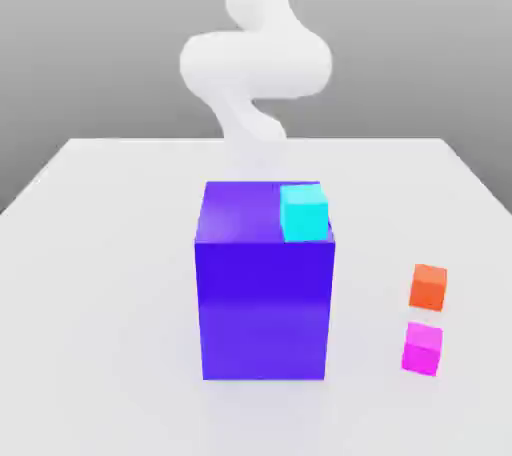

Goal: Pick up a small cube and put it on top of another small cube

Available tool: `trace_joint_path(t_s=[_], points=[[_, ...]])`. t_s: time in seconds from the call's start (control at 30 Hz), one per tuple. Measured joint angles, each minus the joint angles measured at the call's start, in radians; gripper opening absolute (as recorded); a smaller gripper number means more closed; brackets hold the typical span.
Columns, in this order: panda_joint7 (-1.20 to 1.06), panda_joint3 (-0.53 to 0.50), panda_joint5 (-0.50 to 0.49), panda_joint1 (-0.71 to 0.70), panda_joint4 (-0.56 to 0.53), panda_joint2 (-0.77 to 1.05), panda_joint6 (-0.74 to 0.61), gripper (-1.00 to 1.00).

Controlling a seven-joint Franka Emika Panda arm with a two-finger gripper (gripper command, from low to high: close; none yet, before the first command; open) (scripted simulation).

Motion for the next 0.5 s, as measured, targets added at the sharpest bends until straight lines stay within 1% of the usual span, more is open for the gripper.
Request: trace_joint_path(t_s=[0.27, 0.5], points=[[-0.264, -0.017, 0.105, 0.203, -0.111, 0.286, 0.147, 0.00], [-0.460, 0.029, 0.152, 0.328, -0.207, 0.528, 0.275, 0.00]])
